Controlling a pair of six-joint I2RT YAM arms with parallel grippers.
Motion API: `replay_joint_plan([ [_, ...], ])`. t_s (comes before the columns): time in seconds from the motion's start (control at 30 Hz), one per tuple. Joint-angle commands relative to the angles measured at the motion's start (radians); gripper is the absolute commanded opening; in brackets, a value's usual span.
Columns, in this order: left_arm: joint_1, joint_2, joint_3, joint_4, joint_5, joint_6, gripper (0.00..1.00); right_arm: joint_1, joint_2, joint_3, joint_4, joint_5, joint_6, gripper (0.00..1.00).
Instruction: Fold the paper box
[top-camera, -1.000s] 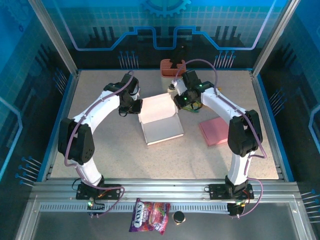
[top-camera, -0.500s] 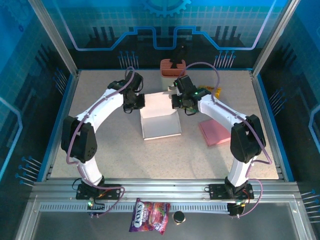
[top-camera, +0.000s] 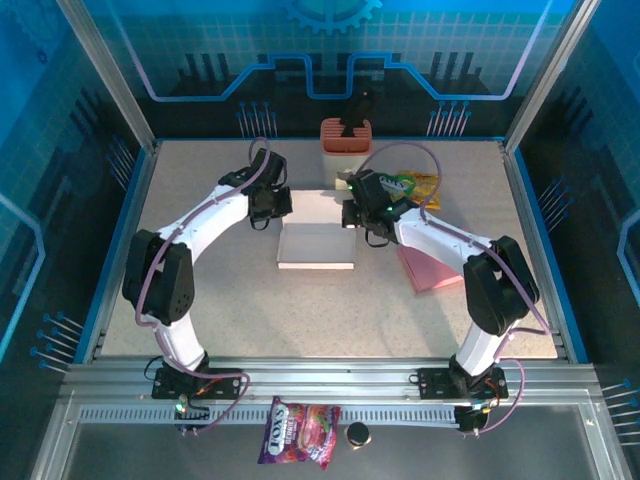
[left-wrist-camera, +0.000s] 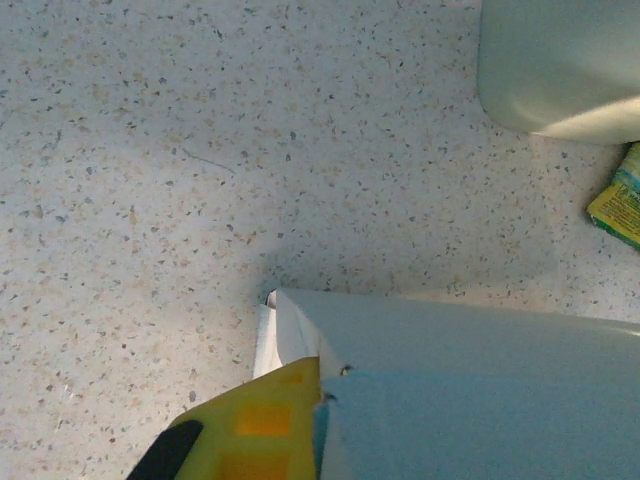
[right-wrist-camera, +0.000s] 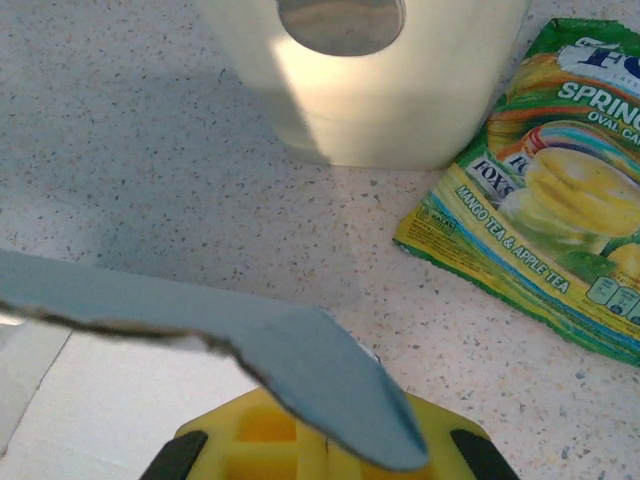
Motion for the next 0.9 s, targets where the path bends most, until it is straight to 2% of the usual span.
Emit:
replay_joint_plan([
  [0.0,-0.014,-0.069,-0.072,0.132,0.105,0.009,0.00,0.046,-0.065,-0.070,0.194,-0.043,-0.011,0.00],
  [0.27,-0.015,-0.211,-0.357,0.430,0.169,0.015,0.00,0.081,-0.142,-0.288,0.471,-0.037,-0.041,0.00],
  [0.43,-0.017,-0.240,-0.441,0.482,0.200,-0.006,0.00,0.097,-0.159,-0.373,0.542,-0.016,-0.041,0.00],
  [0.67,-0.032,-0.271,-0.517,0.506,0.196,-0.021,0.00,0.118,-0.164,-0.400,0.510,0.011,-0.063,0.00],
  [0.7,-0.034,-0.274,-0.523,0.504,0.189,-0.021,0.00,0.123,-0.166,-0.390,0.467,0.014,-0.064,0.01],
  [0.8,-0.038,-0.283,-0.530,0.468,0.149,-0.018,0.00,0.124,-0.183,-0.348,0.323,0.039,-0.019,0.17],
  [0.87,-0.045,-0.289,-0.533,0.448,0.126,-0.018,0.00,0.123,-0.203,-0.306,0.233,0.027,0.008,0.24],
])
